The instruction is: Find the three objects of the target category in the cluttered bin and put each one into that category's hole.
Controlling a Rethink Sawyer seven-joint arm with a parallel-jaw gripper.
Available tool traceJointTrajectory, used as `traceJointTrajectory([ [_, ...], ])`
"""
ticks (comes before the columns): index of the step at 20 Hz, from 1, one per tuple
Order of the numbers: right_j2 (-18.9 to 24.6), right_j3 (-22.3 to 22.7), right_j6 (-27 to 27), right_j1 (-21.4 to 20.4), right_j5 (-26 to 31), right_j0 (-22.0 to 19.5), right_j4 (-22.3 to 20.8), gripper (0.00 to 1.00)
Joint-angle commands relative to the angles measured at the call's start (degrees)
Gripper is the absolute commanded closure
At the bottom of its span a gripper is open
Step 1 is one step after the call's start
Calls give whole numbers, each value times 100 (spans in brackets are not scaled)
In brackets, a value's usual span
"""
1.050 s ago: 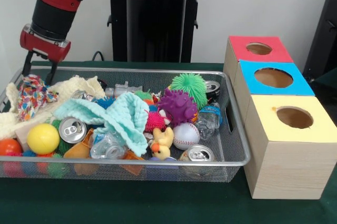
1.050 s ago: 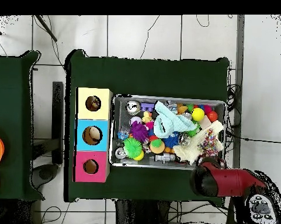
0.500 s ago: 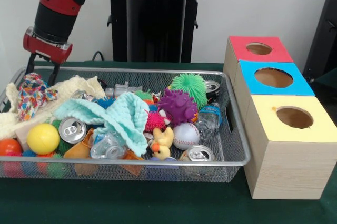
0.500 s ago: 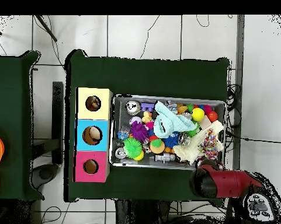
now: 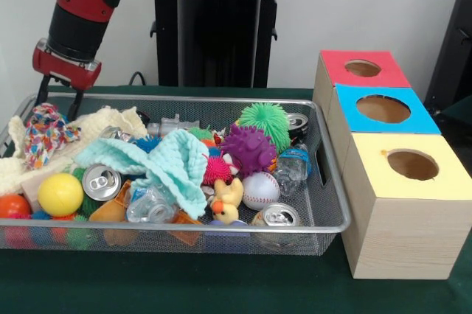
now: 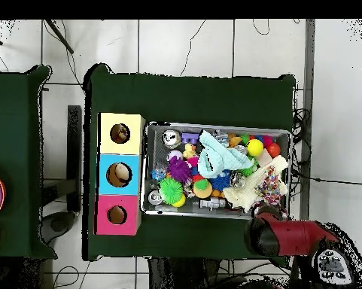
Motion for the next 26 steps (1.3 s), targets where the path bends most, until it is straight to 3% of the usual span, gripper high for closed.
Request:
traceJointTrajectory([
  [1,743,-274,31,-285,-33,-100,-174,0],
  [6,1395,-35,-641,-913,690,-530,-138,0],
  [14,1544,-64,-717,-1089,999,-546,-179,0],
  [20,1350,-189,-278,-842,827,-323,-205,0],
  [26,839,-293,473,-343,389,136,-15,0],
])
